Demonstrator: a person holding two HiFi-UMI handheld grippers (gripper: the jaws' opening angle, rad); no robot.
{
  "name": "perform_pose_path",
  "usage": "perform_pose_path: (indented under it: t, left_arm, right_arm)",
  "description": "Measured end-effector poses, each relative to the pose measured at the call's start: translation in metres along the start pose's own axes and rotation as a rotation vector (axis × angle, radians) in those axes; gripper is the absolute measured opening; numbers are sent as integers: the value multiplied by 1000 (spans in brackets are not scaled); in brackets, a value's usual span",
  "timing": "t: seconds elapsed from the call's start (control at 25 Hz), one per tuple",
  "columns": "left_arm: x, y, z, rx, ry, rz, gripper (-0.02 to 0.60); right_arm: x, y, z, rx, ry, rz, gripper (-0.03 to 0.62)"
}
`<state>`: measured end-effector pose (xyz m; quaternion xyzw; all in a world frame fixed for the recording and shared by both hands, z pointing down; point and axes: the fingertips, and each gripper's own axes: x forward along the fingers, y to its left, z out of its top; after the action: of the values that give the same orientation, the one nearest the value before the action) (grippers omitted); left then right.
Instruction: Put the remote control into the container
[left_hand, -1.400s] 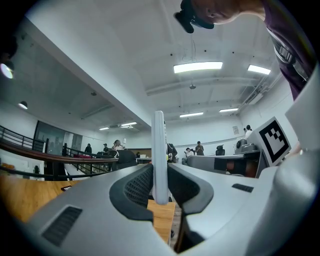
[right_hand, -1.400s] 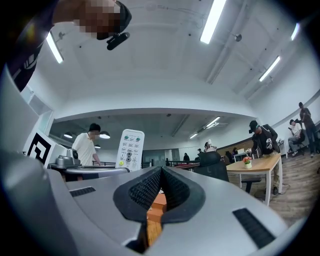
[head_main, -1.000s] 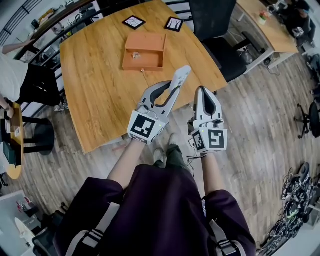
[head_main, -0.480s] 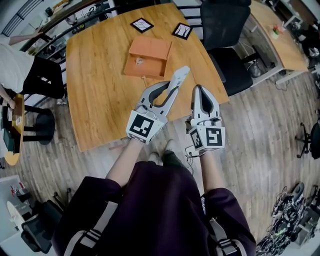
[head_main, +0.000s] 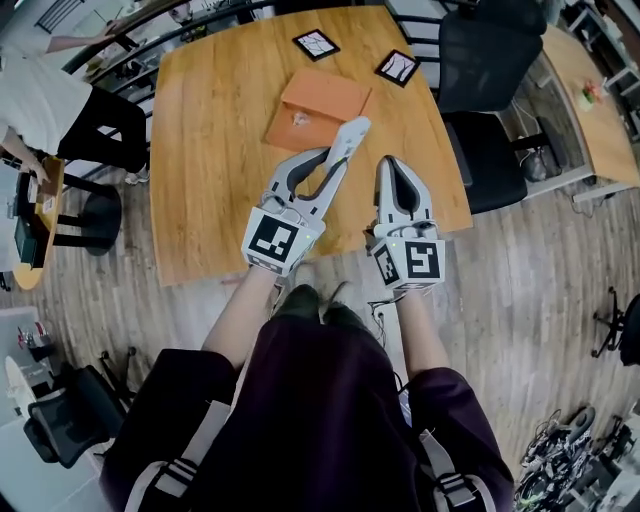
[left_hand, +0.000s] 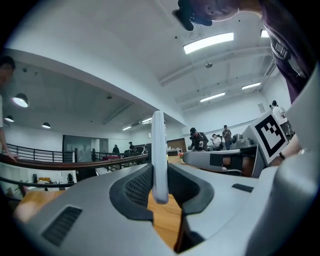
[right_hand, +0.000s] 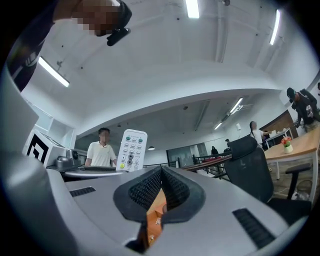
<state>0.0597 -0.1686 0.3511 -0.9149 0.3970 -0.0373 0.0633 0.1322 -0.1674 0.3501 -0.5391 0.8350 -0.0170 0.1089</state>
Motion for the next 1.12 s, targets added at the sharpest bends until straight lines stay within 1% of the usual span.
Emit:
perform_pose_path:
  t: [0.16,0.28,0.44,0.6,0.76,0.88,1.0,1.12]
  left_arm:
    - [6,35,-13,6,18,23,91]
    - [14,61,-29,-3,33,18,91]
    - [29,93,-56,-28,52,-9,91]
    - [49,122,-92,-60,75,-40,91]
    - [70,148,-123,-83,64,-77,91]
    - [81,159,-141,-90,69,-106,91]
    - [88,164,-155,-75,100,-135,91]
    - [95,170,-173,-27,157,-155,91]
  right_arm:
    - [35,8,-18,11,22,27,18]
    - [62,12,-37,12,42,30,18]
    - [98,8,-69,32,80,-1,18]
    - [130,0,-108,51,124,-30,18]
    - [161,-9,-147,72,166,-61,18]
    - [176,-13,-167,88,192,-75,18]
    - [185,-16,-177,94,204,-85,18]
    - [189,-20,-184,97,215,-93,18]
